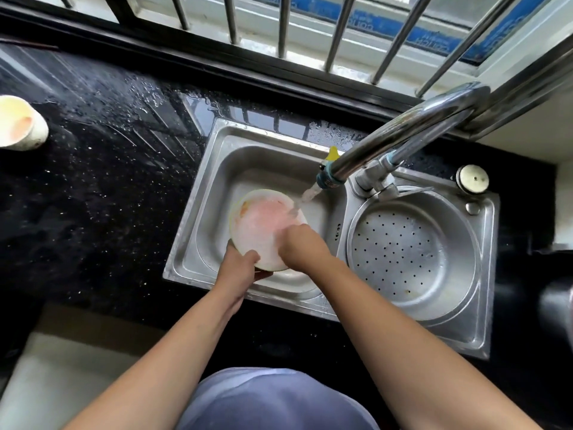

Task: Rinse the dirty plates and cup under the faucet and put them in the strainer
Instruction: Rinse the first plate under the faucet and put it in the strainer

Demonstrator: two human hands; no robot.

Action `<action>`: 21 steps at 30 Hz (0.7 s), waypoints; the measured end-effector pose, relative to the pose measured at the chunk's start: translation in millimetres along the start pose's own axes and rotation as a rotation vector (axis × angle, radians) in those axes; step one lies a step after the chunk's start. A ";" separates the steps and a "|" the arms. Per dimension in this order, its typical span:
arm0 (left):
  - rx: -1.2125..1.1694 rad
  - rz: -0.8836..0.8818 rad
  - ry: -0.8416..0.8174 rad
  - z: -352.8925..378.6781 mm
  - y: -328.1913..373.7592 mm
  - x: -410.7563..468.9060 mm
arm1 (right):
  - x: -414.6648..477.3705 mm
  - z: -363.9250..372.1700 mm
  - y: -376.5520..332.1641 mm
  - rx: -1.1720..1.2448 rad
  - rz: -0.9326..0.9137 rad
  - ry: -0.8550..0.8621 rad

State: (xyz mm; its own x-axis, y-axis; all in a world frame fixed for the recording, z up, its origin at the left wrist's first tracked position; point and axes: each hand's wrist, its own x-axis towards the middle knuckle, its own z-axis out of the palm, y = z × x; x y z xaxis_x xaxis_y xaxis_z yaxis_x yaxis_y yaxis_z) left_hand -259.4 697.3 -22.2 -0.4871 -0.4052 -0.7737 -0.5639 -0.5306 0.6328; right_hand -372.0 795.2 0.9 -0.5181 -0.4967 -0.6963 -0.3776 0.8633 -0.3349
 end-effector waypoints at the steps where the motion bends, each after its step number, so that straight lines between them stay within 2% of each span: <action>1: 0.026 -0.004 -0.001 2.0 -2.1 -0.1 | 0.7 0.8 -4.3 0.005 -0.027 0.011; 3: 0.034 0.005 -0.016 5.6 -4.0 -0.9 | -2.0 6.9 -16.5 0.109 -0.166 -0.023; 5: 0.038 0.009 0.013 4.1 -0.6 0.3 | -8.5 9.4 -15.5 0.272 -0.192 -0.065; 8: 0.134 0.009 0.110 -4.5 6.4 6.9 | -18.4 9.9 10.7 0.322 -0.080 -0.054; 12: 0.359 0.091 0.168 -5.9 15.5 9.4 | -35.8 10.6 50.1 0.423 0.101 0.173; 15: 0.498 0.147 0.195 -2.1 19.7 11.6 | -41.8 12.5 73.3 0.453 0.165 0.197; 17: 0.528 0.173 0.186 2.2 19.8 13.3 | -43.7 10.5 86.8 0.533 0.225 0.247; 21: 0.512 0.205 0.153 10.0 18.5 15.7 | -45.4 1.0 113.2 0.680 0.386 0.453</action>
State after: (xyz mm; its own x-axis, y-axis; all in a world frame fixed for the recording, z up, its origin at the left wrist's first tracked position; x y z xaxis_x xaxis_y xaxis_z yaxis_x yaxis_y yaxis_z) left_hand -284.1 688.7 -22.3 -0.5403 -0.5849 -0.6050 -0.7375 -0.0171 0.6751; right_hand -390.4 915.5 -6.0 -0.8218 -0.0248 -0.5692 0.3459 0.7721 -0.5331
